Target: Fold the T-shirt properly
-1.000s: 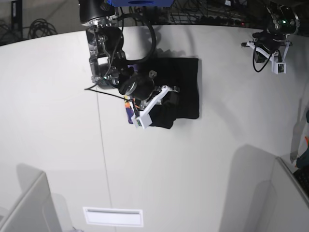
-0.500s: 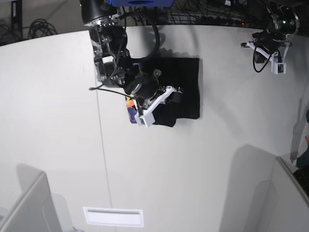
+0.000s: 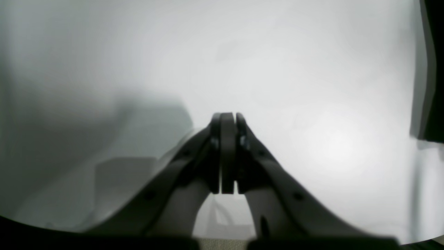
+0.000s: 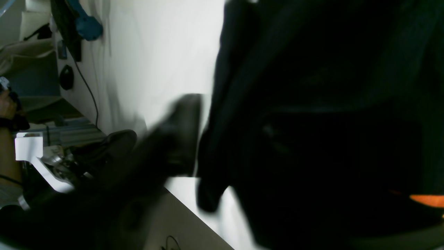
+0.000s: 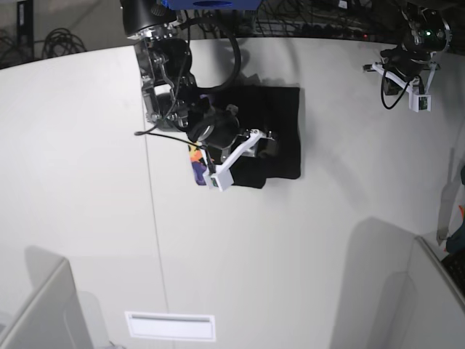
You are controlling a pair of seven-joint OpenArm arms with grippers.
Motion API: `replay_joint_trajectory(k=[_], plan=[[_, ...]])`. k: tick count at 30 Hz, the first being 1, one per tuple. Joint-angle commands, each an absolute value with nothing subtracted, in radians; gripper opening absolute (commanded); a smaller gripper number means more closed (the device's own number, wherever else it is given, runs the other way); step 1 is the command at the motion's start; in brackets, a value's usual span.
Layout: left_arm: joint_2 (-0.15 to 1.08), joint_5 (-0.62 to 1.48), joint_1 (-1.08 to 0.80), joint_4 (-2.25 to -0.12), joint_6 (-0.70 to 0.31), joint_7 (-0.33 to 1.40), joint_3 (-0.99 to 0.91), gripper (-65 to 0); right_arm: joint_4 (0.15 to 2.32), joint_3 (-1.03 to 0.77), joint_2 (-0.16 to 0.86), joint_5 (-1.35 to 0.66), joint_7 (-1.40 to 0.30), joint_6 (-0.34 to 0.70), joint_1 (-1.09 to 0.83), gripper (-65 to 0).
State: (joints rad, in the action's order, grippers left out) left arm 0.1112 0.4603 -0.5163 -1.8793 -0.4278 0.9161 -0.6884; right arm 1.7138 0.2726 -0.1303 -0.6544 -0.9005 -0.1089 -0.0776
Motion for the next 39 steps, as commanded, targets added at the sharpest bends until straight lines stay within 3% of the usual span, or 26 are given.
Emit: replay_joint_trajectory(k=[1,4,15,19,22,27,28,30,32,33,39], plan=[[0.124,0.470,-0.521,-1.894,-0.435,0.901,-0.696,-65.0,1.730,0.277,-0.139,-0.674,-0.889,-0.105,-0.062,-35.0],[0.124,0.470,-0.521,-1.894,-0.435,0.901,-0.697,-65.0,1.730,0.292,-0.139,-0.674,-0.895,-0.105,-0.059,-27.9],[0.125,0.470,-0.518,-1.893,-0.435,0.901,-0.736,-65.0,1.581,0.575,-0.137,-0.676,-0.897,-0.105,0.082,-28.1],[0.125,0.470,-0.490,-1.893,-0.435,0.903,-0.796,-65.0,1.643,0.691,-0.133,-0.725,-0.906,-0.107,0.134,-28.1],[0.125,0.470,-0.486,-1.893,-0.435,0.903,-0.828,-65.0,1.698,0.696,-0.133,-0.740,-0.995,-0.154,0.145,-28.1],[0.128,0.470,-0.487,-1.893,-0.498,0.905,-0.820,-65.0,1.791,0.694,-0.087,-0.734,-0.987,-0.180,0.139,-28.7],[0.124,0.470,-0.487,-1.894,-0.524,0.912,-0.820,-65.0,1.810,0.694,-0.070,-0.736,-0.970,-0.180,0.139,-30.5],[0.119,0.472,-0.479,-1.897,-0.588,0.964,-0.820,-65.0,1.847,0.691,-0.015,-0.737,-0.923,-0.180,0.127,-40.4],[0.102,0.507,-0.452,-1.900,-0.664,1.013,-0.826,-65.0,1.879,0.661,0.042,-0.740,-0.860,-0.180,0.102,-60.2],[0.101,0.547,-0.444,-1.900,-0.696,1.043,-0.829,-65.0,1.890,0.634,0.065,-0.740,-0.829,-0.180,0.081,-65.0],[0.102,0.915,-0.435,-1.899,-0.698,1.124,-0.822,-65.0,1.902,0.410,0.151,-0.740,-0.688,-0.176,-0.074,-65.0]])
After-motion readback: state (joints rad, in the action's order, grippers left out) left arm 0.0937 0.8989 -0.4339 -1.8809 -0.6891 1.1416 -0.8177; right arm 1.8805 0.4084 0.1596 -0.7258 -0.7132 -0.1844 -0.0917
